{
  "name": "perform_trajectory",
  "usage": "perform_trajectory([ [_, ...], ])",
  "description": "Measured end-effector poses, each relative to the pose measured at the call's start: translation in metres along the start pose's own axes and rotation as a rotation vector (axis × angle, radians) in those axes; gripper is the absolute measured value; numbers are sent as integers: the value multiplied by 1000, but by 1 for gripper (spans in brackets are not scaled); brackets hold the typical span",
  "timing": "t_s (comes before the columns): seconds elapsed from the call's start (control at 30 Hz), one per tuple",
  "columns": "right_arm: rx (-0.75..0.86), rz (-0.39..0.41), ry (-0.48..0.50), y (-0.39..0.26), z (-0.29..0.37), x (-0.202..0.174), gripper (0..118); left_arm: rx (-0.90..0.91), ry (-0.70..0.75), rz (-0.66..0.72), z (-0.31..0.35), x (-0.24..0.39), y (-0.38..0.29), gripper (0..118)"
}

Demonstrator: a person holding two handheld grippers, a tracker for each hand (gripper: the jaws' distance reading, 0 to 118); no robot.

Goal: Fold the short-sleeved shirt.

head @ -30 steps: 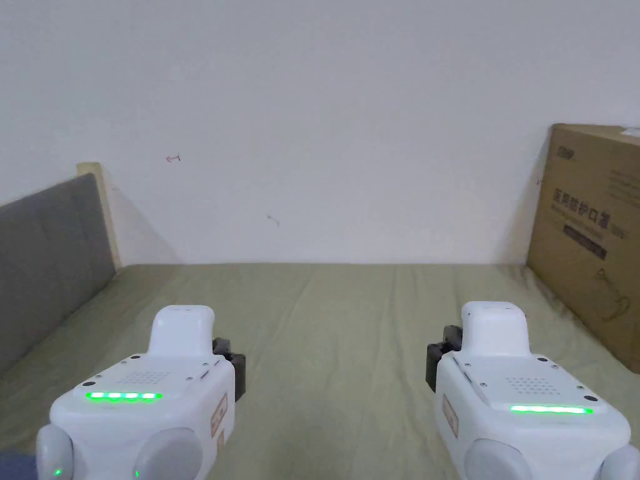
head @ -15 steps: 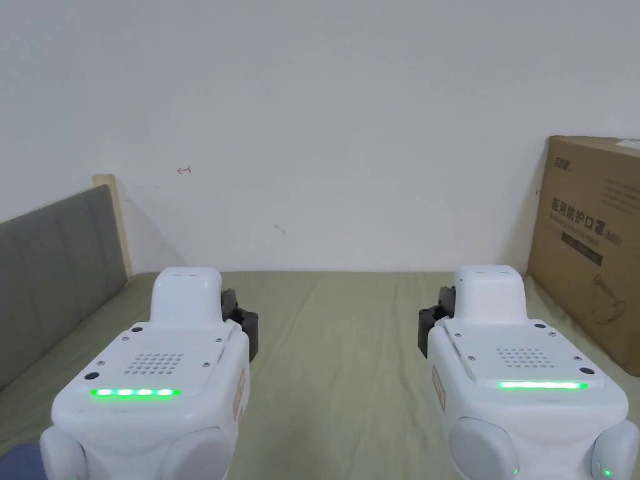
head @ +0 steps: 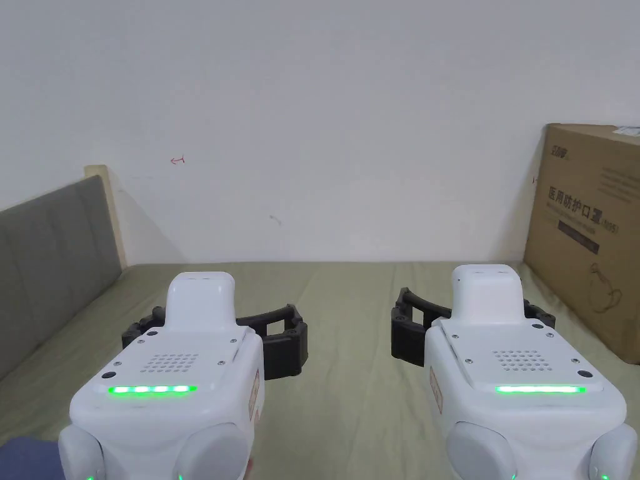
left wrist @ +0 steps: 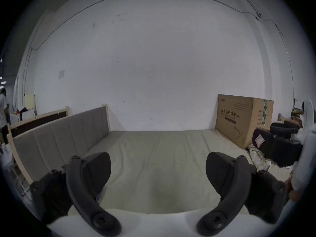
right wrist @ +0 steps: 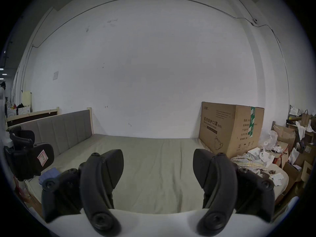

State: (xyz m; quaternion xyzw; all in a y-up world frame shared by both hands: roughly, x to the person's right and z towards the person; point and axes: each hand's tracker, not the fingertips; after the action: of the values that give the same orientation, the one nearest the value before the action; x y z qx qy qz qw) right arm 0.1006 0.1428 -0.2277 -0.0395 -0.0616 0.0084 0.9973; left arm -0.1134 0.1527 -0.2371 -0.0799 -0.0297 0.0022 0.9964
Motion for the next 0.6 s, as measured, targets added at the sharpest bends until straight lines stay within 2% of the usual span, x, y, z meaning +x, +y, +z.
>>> perform_trajectory([
  [0.13, -3, -15, 10, -1, -1, 2, 91, -15, -32, -5, 0, 1, 2, 112],
  [0.23, -11, -20, 16, -2, -2, 4, 90, -15, 25, -37, 3, 8, 3, 112],
  [0.4, -24, -22, 8, -3, -5, 6, 91, -45, 42, -99, -4, 12, 3, 112],
  [0.6, -35, -25, -3, -4, -5, 8, 90, -81, -16, -61, -7, 7, 5, 112],
])
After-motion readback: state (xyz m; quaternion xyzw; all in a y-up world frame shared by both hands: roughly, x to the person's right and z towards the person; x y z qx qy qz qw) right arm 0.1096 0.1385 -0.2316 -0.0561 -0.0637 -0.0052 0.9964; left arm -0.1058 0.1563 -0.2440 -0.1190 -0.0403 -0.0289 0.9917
